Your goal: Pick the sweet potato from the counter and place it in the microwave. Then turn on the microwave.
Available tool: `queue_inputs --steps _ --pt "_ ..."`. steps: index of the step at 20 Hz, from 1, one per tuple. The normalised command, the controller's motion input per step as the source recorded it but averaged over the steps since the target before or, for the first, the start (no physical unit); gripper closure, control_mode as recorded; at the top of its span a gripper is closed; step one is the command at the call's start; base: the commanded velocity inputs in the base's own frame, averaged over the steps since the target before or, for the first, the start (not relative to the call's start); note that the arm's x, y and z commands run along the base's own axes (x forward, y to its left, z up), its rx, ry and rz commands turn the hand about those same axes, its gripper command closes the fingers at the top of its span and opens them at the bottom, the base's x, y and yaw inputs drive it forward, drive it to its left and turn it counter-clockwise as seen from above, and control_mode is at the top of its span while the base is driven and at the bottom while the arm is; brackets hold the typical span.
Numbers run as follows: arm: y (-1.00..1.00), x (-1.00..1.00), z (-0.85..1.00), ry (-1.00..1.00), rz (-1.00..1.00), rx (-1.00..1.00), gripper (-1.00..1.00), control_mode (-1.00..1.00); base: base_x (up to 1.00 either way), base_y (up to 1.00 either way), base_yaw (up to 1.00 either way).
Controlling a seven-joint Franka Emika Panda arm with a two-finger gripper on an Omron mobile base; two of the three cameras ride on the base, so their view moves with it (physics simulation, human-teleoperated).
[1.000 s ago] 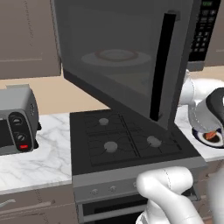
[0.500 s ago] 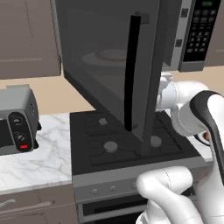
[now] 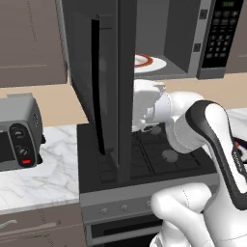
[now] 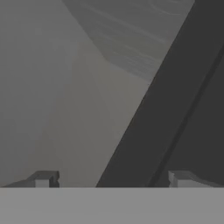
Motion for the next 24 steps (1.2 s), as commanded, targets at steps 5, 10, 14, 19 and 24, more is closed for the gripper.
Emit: queue_inputs --steps 5,10,14,19,24 --pt "0.21 -0.03 0.06 -0.01 0.04 0.01 -1.0 -1.0 0.0 0.0 0.0" --pt "-0.79 0.0 0.22 -0.06 -0.02 -0.05 -1.0 -1.0 0.0 0.0 0.0" --pt "-0.98 0.02 0.27 -0.07 -0.11 -0.19 -1.0 -1.0 0.0 0.0 0.0" --pt "-0.71 0.17 0.02 -0.18 -0.21 -0.4 -1.0 -1.0 0.0 0.0 0.0" --pt "-0.62 0.22 0.0 -0.14 -0.24 -0.45 -1.0 -1.0 0.0 0.0 0.0"
